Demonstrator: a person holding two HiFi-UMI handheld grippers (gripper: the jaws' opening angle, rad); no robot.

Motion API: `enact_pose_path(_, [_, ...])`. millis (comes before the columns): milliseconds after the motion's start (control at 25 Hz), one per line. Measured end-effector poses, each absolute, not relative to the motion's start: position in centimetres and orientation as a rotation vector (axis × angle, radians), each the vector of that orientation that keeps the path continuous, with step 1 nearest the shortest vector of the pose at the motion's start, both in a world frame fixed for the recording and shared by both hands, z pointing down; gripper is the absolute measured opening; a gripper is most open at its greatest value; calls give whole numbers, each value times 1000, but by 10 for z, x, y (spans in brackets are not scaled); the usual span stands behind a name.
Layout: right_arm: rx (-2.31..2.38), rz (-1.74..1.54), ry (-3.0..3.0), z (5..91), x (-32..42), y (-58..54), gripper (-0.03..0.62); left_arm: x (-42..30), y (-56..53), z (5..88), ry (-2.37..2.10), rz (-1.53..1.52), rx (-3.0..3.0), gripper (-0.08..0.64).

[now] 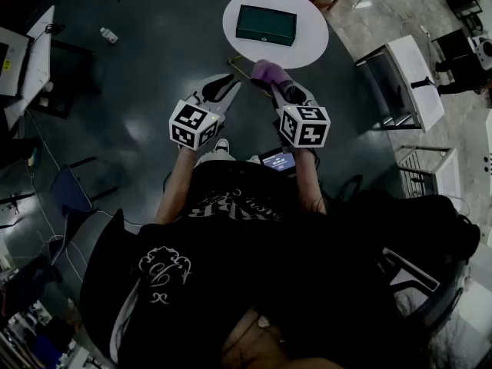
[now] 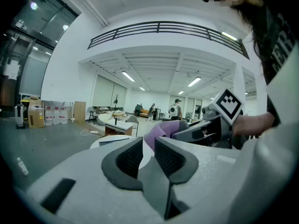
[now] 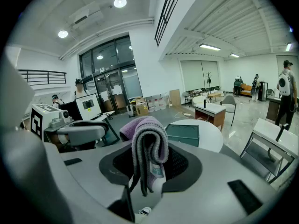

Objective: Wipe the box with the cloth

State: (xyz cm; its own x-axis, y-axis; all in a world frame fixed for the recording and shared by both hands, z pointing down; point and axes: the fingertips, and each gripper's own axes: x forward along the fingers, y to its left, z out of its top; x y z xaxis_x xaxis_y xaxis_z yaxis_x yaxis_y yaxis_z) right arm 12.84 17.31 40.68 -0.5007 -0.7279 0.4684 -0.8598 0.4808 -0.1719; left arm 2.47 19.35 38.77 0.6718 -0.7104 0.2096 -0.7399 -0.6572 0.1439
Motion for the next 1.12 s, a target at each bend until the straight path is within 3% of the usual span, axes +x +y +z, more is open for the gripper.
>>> enact_pose_path(680, [1424, 505, -2346, 409, 71, 133, 123, -34, 148, 394, -1059, 228, 2717, 74])
enact_pose_path(1120, [1466, 507, -2261, 419, 89, 110, 123, -31, 113, 414, -981, 226, 2681, 74])
